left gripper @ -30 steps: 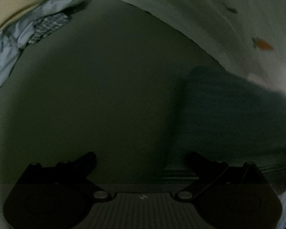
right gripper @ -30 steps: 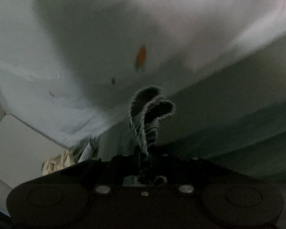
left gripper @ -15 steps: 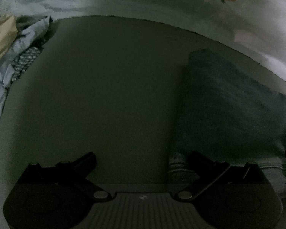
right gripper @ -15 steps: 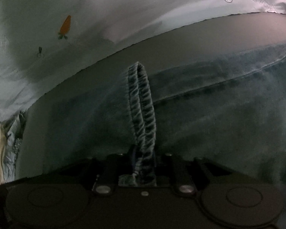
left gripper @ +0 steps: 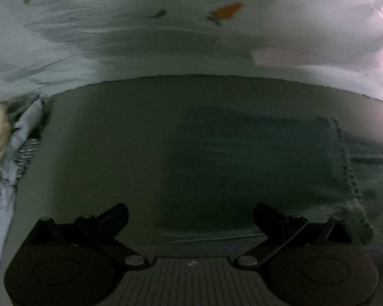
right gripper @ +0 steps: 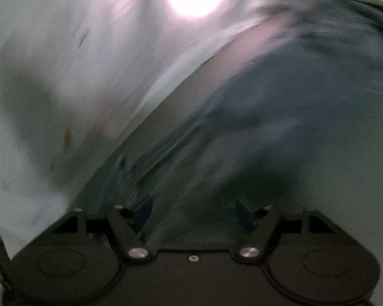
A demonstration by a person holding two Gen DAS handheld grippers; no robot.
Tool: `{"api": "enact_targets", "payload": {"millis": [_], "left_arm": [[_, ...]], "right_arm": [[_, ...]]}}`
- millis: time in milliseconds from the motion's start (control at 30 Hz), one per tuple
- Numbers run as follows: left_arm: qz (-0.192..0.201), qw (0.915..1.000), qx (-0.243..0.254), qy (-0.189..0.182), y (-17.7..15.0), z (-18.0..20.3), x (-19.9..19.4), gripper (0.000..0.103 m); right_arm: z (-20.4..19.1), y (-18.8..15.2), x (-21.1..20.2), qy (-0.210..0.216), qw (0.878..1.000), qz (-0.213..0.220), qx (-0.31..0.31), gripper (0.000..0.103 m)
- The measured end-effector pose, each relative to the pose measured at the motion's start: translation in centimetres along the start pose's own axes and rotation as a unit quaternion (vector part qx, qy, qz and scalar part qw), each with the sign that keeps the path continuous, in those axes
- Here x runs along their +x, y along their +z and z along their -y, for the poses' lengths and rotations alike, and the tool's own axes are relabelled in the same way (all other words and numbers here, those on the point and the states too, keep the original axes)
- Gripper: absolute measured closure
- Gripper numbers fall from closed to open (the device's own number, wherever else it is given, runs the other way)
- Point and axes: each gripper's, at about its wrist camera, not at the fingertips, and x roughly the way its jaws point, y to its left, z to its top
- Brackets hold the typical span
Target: Fold clothes
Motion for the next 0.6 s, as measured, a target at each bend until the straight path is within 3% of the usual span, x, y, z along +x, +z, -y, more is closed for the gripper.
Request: {"api": "enact_targets", "payload": {"millis": [133, 300, 400, 467, 500, 600], "left_arm": [[-0.017, 0.9994, 0.028, -0.005, -0.2, 3.6, 1.4, 0.000], [-0.039, 0.9974, 0.060, 0.009, -1.3, 7.3, 3.5, 0.000], [-0.039, 0.9973, 0.057, 0.024, -1.6, 8.1, 3.9, 0.000], [-0.046, 0.9982, 0.032, 0.018, -1.5, 7.6, 4.3, 0.000], [-0.050, 0.9985, 0.018, 0.012, -1.6, 7.3, 4.4, 0.000], [-0.042, 0.9991, 0.002, -0.002, -2.1, 6.7, 4.5, 0.000]], "right_arm": [[7.7, 2.5, -3.6, -0.008, 0.989, 0.061, 0.131, 0.027], [13.6, 6.2, -4.3, -0.017, 0.974, 0.107, 0.198, 0.026], [15.0, 7.8, -2.0, -0.013, 0.970, 0.103, 0.221, 0.026], [15.4, 8.6, -0.3, -0.004, 0.970, 0.093, 0.226, 0.024], [15.1, 8.8, 0.4, 0.002, 0.971, 0.098, 0.220, 0.016], [14.4, 9.9, 1.7, 0.006, 0.969, 0.107, 0.222, 0.014]]}}
